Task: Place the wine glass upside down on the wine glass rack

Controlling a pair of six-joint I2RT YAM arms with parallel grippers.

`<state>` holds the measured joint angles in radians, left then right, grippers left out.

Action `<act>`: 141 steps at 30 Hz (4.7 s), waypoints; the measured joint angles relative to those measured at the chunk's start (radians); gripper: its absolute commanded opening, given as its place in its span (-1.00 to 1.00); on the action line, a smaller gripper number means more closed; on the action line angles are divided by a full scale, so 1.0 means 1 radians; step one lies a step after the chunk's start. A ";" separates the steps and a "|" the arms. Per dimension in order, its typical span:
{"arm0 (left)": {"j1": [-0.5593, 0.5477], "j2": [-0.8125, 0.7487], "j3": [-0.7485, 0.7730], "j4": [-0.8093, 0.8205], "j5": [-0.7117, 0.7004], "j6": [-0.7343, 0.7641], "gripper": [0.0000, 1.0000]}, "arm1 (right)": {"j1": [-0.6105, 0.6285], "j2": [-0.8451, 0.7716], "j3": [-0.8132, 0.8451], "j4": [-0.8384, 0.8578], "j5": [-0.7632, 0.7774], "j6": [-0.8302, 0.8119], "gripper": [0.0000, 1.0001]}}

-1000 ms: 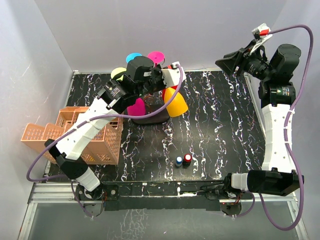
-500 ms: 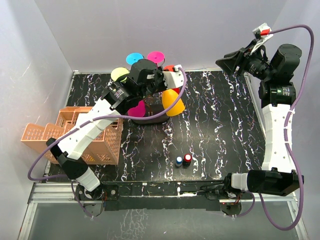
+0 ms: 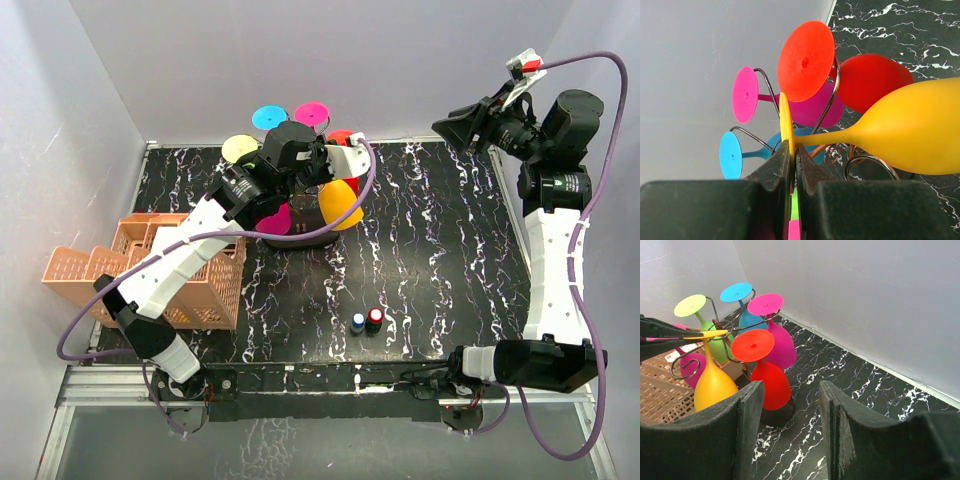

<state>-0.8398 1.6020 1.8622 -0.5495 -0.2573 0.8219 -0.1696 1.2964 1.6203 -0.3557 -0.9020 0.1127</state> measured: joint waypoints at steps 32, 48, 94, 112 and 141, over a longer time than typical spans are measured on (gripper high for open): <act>0.000 -0.016 -0.030 -0.034 -0.079 0.086 -1.00 | -0.018 0.000 -0.014 0.024 -0.018 0.024 0.06; 0.000 -0.040 -0.018 -0.103 -0.065 0.079 -1.00 | -0.030 0.000 -0.014 0.033 -0.031 0.043 0.07; -0.001 -0.078 0.029 -0.227 0.075 0.083 -1.00 | -0.060 -0.008 -0.048 0.076 -0.048 0.074 0.08; -0.016 -0.074 0.039 -0.234 0.091 0.102 -1.00 | -0.068 -0.014 -0.066 0.093 -0.058 0.080 0.09; -0.035 -0.040 0.005 -0.156 0.089 0.102 -0.95 | -0.074 -0.015 -0.066 0.098 -0.066 0.083 0.10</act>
<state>-0.8749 1.5620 1.8671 -0.7052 -0.1688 0.9237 -0.2436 1.2816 1.5539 -0.2577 -0.9680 0.1955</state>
